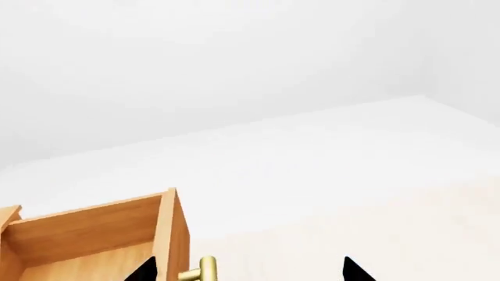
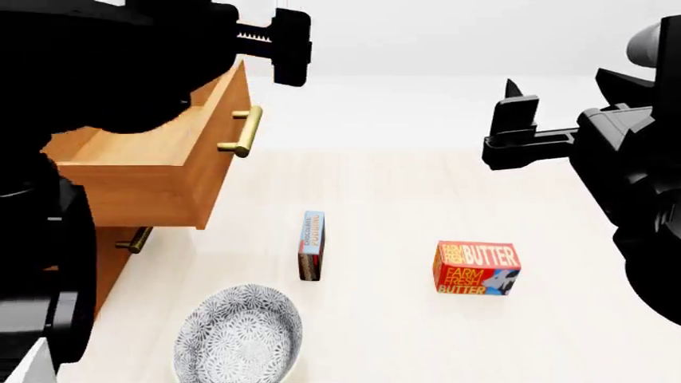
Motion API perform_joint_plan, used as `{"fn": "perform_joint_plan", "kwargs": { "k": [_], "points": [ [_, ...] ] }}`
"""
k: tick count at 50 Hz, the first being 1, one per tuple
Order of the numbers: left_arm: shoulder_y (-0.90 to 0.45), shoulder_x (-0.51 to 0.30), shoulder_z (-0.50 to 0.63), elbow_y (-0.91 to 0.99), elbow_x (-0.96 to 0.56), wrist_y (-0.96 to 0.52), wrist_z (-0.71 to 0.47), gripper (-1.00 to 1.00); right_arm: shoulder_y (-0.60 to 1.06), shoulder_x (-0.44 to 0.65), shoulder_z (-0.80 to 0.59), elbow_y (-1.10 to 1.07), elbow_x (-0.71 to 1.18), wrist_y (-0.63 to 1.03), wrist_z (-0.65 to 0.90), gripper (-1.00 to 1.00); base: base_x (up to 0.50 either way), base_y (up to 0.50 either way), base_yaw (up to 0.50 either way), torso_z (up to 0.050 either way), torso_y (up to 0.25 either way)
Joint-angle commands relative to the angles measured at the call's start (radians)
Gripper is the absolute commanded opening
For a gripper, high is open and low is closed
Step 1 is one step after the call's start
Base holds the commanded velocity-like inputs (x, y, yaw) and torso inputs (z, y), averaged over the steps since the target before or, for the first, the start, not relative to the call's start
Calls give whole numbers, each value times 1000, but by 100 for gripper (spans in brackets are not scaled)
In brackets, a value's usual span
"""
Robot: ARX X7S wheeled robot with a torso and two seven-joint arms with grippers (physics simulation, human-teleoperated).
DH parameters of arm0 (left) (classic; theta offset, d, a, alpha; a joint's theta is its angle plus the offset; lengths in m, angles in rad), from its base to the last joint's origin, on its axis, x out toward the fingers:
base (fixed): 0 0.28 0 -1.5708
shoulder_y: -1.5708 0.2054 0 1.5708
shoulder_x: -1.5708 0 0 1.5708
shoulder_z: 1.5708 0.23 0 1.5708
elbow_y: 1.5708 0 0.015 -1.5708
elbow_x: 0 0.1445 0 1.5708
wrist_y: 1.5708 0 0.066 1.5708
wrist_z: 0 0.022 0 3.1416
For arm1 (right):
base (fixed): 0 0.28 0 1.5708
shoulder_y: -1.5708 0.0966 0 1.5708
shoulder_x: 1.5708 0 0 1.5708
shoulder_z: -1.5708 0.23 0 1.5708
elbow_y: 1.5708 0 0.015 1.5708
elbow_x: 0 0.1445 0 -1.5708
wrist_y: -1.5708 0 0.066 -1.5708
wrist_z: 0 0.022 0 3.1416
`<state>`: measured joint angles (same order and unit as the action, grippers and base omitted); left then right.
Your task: Put the chocolate pudding in the top drawer of the cabinet and close it.
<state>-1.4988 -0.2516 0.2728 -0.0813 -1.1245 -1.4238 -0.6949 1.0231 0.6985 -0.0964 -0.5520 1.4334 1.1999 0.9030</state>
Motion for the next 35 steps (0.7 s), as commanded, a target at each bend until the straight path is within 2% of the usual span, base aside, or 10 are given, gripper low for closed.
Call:
{"fn": "perform_joint_plan", "kwargs": {
  "k": [1,9,18,25,35],
  "points": [
    [87,56,-117,222,-285,-131,-233,100,10,9,3,-7,29,3,22,100,0,0,0,0,0],
    [181,71,-123,313,-535,-97,-438,100,3,16,11,-19,45,-4,34,100,0,0,0,0,0],
    [302,76,-45,437,-723,-34,-614,100,-3,29,23,-26,64,-11,43,100,0,0,0,0,0],
    [365,81,-1,496,-749,-9,-645,100,-15,41,34,-33,74,-19,46,100,0,0,0,0,0],
    [479,86,17,535,-640,-12,-562,100,-21,51,41,-39,82,-26,49,100,0,0,0,0,0]
  ]
}}
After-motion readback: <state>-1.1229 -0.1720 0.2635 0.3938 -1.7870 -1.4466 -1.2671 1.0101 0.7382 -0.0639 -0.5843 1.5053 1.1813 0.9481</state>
